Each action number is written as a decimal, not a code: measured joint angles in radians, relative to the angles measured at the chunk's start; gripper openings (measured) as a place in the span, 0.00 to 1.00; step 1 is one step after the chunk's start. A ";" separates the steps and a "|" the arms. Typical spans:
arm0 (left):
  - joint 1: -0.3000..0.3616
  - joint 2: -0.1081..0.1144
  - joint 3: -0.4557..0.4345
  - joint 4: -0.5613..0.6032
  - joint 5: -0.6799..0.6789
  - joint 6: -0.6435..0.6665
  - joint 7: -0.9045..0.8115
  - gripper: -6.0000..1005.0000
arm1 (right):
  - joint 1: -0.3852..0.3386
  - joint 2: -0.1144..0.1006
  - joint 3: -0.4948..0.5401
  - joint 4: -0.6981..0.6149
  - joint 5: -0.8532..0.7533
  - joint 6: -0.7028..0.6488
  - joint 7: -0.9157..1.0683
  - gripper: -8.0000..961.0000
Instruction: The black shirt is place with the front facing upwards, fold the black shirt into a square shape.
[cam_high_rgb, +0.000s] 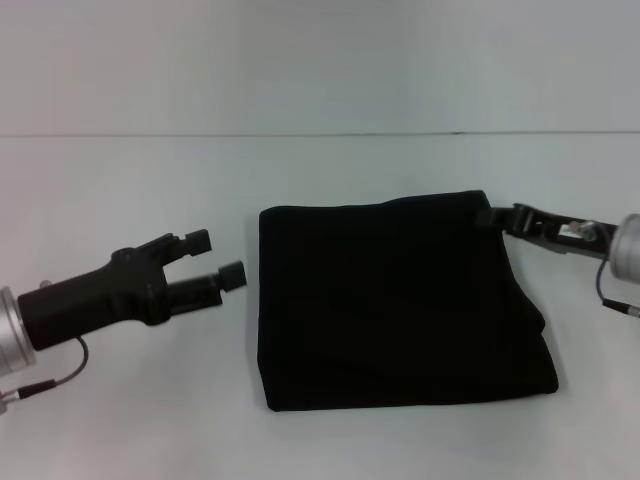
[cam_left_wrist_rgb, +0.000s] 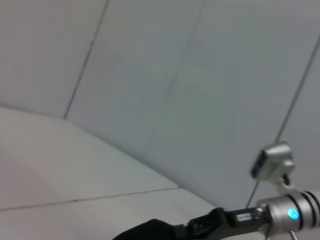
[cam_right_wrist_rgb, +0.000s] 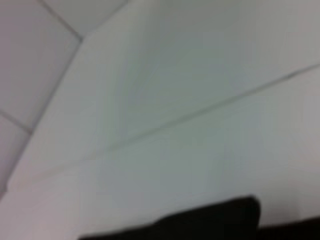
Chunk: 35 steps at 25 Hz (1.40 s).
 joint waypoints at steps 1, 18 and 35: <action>-0.004 0.003 0.000 0.000 0.000 -0.013 -0.035 0.94 | -0.010 0.003 0.012 -0.002 0.022 -0.001 -0.024 0.12; -0.199 0.146 0.186 -0.150 0.194 -0.284 -0.990 0.95 | -0.287 0.012 0.119 -0.009 0.157 -0.465 -1.049 0.75; -0.235 0.065 0.251 -0.183 0.196 -0.517 -1.038 0.92 | -0.330 0.036 0.122 0.038 0.139 -0.500 -1.235 0.90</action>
